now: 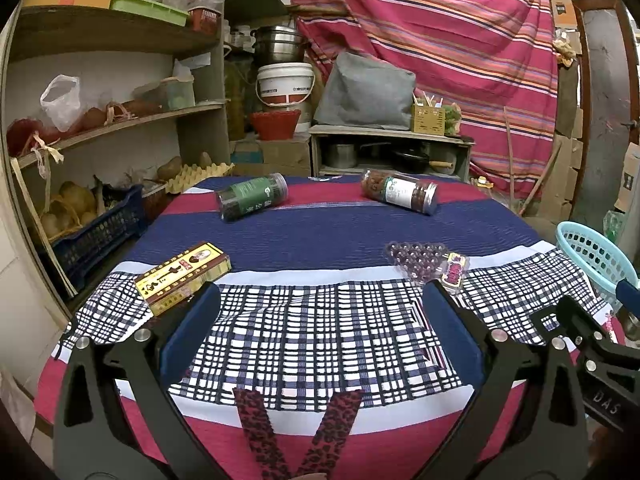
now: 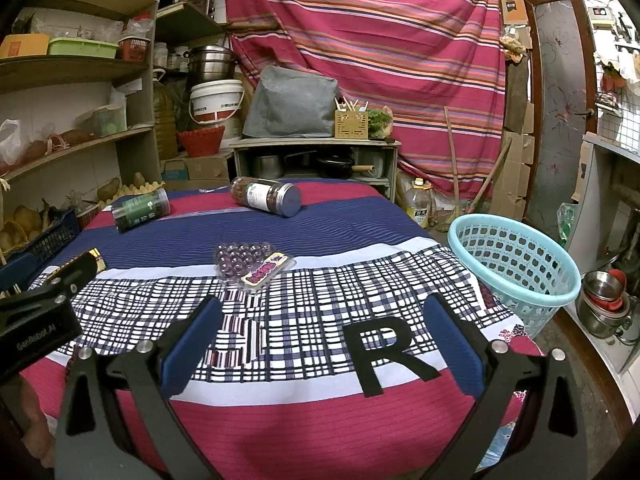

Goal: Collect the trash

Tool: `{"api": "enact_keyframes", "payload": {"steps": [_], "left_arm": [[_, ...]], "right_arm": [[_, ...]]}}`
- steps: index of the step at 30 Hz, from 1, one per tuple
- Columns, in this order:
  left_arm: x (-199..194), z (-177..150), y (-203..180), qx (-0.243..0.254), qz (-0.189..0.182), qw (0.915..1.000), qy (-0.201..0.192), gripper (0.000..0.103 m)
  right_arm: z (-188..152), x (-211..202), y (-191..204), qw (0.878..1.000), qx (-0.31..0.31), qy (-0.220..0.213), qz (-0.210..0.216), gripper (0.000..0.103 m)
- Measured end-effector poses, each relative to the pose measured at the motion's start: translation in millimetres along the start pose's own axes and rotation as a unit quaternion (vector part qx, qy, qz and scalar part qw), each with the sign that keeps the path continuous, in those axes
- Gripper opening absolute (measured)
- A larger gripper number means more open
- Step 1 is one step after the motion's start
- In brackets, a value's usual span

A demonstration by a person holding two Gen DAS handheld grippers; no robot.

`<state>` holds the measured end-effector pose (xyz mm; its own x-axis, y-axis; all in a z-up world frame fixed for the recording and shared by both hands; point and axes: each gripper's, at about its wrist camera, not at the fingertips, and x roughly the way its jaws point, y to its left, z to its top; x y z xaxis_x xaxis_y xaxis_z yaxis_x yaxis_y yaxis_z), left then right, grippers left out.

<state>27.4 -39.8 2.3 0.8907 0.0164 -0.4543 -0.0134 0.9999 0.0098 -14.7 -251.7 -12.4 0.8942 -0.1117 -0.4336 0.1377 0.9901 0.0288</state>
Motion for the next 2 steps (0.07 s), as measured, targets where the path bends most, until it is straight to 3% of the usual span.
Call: {"api": "enact_keyframes", "payload": {"steps": [2], "left_arm": [[-0.1, 0.2, 0.6, 0.000, 0.000, 1.0000, -0.001, 0.098]], "right_arm": [[-0.3, 0.4, -0.6, 1.000, 0.000, 0.000, 0.000, 0.098]]}}
